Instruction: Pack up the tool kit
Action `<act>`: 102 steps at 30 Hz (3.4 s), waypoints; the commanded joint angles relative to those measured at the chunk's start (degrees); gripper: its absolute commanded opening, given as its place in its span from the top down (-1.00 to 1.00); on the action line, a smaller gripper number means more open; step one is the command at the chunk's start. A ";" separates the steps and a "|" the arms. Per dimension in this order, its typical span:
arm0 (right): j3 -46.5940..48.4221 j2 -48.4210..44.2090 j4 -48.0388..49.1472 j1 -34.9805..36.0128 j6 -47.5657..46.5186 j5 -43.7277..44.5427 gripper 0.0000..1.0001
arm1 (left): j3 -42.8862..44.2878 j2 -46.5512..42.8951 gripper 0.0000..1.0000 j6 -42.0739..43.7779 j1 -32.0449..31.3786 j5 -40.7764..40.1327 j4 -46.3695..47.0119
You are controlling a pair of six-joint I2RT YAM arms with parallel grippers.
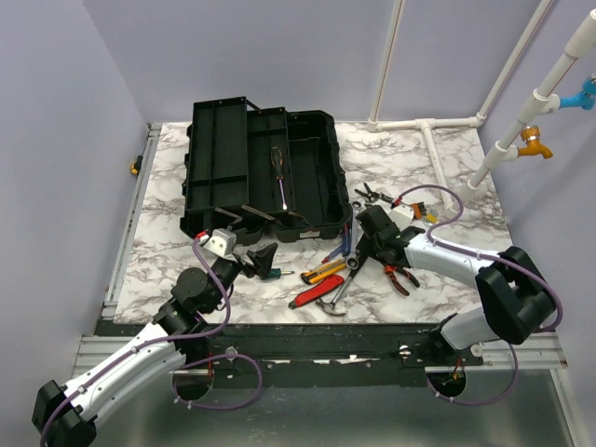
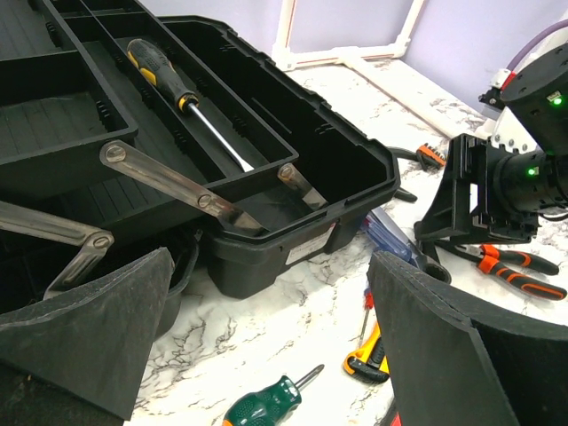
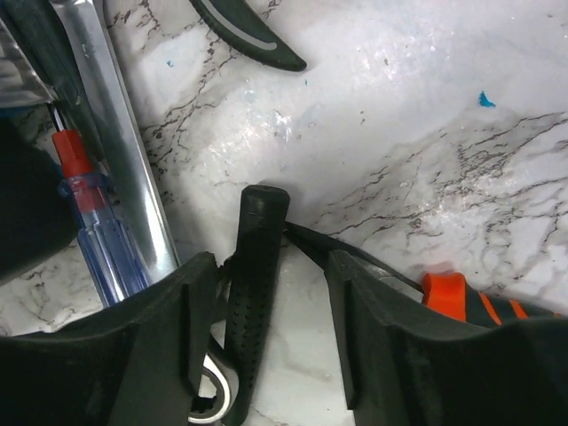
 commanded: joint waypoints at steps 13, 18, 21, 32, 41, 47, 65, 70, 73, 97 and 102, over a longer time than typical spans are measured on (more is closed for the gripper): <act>3.85 2.82 -3.70 0.22 5.83 3.94 0.28 | 0.65 -0.46 -0.89 -0.32 -0.13 1.24 1.17; 3.80 1.15 -6.09 0.22 7.33 4.21 0.31 | 0.78 -0.35 -0.89 -0.32 -0.07 1.28 1.06; 2.93 0.01 -6.97 0.28 8.39 3.87 0.30 | 0.68 -0.25 -0.89 -0.37 -0.12 1.16 1.06; -1.25 -2.25 -3.76 0.53 3.75 -4.23 0.27 | 0.94 0.73 -0.89 -0.37 -0.09 1.34 1.41; -0.11 -3.72 -0.67 0.72 0.34 -8.00 0.28 | 1.05 0.62 -0.89 -0.15 -0.09 1.31 1.10; 0.35 -0.15 1.19 0.73 0.66 -9.25 0.27 | 1.17 0.61 -0.89 -0.12 -0.10 1.42 0.85; 4.38 0.12 -5.04 0.66 -0.10 -1.18 0.99 | 1.29 0.59 -0.89 -0.06 -0.10 1.37 0.54; 3.87 -7.77 -3.45 0.72 -4.97 0.76 0.99 | 1.38 0.66 -0.89 0.03 -0.10 1.42 0.53; 3.62 -12.15 -2.66 0.73 -7.12 1.63 0.99 | 1.40 0.62 -0.89 0.02 -0.06 1.39 0.45; 3.07 -25.42 14.76 0.73 -21.55 -8.90 0.99 | 2.26 2.96 -0.89 0.38 -0.13 4.30 1.06; 7.67 -23.73 16.67 0.72 -23.56 -5.58 0.99 | 2.17 2.86 -0.89 0.41 -0.13 4.19 0.97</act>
